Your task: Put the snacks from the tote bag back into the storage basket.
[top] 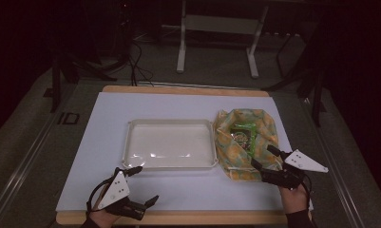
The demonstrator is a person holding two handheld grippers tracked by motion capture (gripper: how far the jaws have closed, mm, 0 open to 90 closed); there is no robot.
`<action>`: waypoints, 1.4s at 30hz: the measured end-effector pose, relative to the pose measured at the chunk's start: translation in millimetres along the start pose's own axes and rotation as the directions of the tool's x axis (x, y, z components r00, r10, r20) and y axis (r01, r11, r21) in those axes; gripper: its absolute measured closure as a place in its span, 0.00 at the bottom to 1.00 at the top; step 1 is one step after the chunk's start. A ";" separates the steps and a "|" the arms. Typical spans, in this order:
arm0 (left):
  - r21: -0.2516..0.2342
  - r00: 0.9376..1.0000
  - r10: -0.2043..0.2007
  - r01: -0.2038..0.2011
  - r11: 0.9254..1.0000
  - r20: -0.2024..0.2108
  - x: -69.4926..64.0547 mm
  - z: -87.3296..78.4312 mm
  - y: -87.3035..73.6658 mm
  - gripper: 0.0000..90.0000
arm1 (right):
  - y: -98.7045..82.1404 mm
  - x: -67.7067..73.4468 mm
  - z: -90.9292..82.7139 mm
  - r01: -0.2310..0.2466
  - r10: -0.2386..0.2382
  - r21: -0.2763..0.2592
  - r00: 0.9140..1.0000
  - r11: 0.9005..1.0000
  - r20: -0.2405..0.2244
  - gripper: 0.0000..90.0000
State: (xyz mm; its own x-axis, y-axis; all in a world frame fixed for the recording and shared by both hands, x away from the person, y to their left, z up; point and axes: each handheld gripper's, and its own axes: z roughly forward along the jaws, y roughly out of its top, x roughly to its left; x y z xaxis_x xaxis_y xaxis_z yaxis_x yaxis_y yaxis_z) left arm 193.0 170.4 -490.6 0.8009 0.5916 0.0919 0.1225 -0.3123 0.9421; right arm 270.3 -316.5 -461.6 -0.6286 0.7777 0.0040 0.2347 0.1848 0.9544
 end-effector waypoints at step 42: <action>-0.029 0.997 0.034 -0.032 0.999 0.064 -1.5 14.1 2.0 0.01 | 50.9 25.9 -27.7 0.123 -0.128 -0.052 0.986 0.991 -0.109 0.20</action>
State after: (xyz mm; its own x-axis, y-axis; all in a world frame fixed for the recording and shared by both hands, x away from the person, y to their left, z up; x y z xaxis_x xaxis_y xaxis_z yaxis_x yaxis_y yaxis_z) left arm 200.3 158.5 -493.4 0.8407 0.5316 0.1030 0.0796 -0.3094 0.9476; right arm 245.4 -303.6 -404.7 -0.7306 0.6774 -0.0859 0.1163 0.2475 0.9619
